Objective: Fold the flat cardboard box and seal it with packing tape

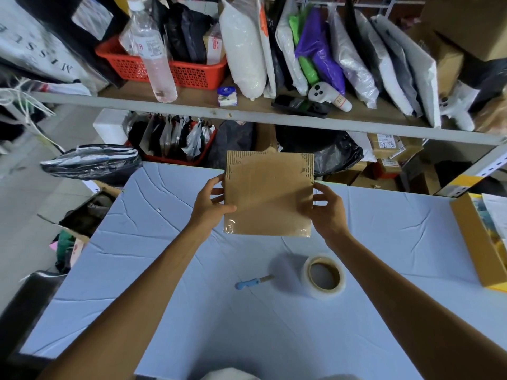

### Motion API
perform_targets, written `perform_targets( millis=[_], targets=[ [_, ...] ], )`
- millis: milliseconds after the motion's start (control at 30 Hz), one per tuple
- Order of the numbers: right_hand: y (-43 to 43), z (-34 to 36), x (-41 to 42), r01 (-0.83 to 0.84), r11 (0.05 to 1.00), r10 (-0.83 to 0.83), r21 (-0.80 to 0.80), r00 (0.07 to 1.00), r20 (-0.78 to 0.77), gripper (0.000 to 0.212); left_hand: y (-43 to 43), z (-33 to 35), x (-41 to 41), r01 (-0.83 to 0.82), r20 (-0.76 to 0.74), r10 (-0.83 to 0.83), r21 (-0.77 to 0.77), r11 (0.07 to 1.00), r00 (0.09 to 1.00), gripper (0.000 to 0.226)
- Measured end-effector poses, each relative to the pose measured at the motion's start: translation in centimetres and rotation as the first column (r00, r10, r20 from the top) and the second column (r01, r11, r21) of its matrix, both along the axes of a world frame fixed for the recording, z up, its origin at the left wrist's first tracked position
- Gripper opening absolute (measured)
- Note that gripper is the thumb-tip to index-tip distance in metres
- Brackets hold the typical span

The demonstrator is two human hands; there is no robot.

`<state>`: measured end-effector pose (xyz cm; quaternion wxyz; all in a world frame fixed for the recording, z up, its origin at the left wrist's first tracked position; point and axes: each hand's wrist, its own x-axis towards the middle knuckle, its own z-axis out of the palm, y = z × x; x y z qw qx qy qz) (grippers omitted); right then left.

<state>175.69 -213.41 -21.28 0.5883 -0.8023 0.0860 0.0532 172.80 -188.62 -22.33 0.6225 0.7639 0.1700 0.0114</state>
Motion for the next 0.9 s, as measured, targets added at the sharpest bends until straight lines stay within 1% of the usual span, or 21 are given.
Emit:
perform_targets(
  millis=[67,133,167,233,267,333,400,467,600,733,800,900],
  targets=[
    [0.1,-0.4,0.3,0.028,0.999,-0.028,-0.021,1.000,0.002,0.045,0.0,-0.1,-0.1,-0.011,0.011,0.011,0.013,1.000,1.000,0.070],
    [0.4,-0.9,0.6,0.054,0.995,-0.054,-0.081,0.999,0.001,0.037,0.0,-0.3,0.0,-0.020,0.001,0.020,0.026,0.999,1.000,0.067],
    [0.6,-1.2,0.7,0.058,0.991,-0.059,-0.117,0.998,-0.011,0.036,0.0,-0.6,0.0,-0.025,-0.012,0.025,0.027,0.999,1.000,0.064],
    [1.0,-1.8,0.7,0.060,0.985,-0.068,-0.161,0.997,-0.041,0.036,0.1,-1.5,0.0,-0.034,-0.044,0.035,0.023,0.999,0.998,0.051],
    [1.1,-2.1,0.7,0.064,0.983,-0.074,-0.170,0.996,-0.051,0.036,0.1,-2.2,-0.1,-0.037,-0.065,0.039,0.026,0.999,0.997,0.045],
    [1.3,-3.0,0.5,0.067,0.982,-0.079,-0.178,0.995,-0.062,0.034,0.2,-3.6,-0.5,-0.042,-0.099,0.045,0.025,0.999,0.994,0.040],
    [1.3,-3.9,0.1,0.050,0.979,-0.067,-0.199,0.994,-0.081,0.034,0.2,-4.9,-1.2,-0.037,-0.120,0.041,0.034,0.999,0.992,0.040],
    [1.3,-4.9,-0.3,0.032,0.971,-0.060,-0.235,0.992,-0.113,0.036,0.3,-6.3,-1.8,-0.029,-0.143,0.028,-0.010,1.000,0.989,0.042],
    [1.0,-6.6,-1.5,0.038,0.955,-0.092,-0.293,0.981,-0.172,0.047,0.5,-7.8,-2.6,0.019,-0.168,-0.028,-0.054,0.998,0.985,0.042],
    [1.1,-7.0,-1.9,0.040,0.943,-0.100,-0.329,0.981,-0.167,0.046,0.7,-8.0,-2.3,0.045,-0.155,-0.049,-0.029,0.999,0.987,0.044],
    [1.4,-6.7,-2.3,0.025,0.939,-0.092,-0.344,0.979,-0.181,0.046,1.2,-8.3,-2.6,0.083,-0.177,-0.077,0.026,0.996,0.981,0.046],
    [1.4,-5.7,-2.5,-0.044,0.912,-0.062,-0.408,0.968,-0.242,0.047,1.9,-7.3,-2.8,0.177,-0.226,-0.147,0.118,0.977,0.963,0.047]
  ],
)
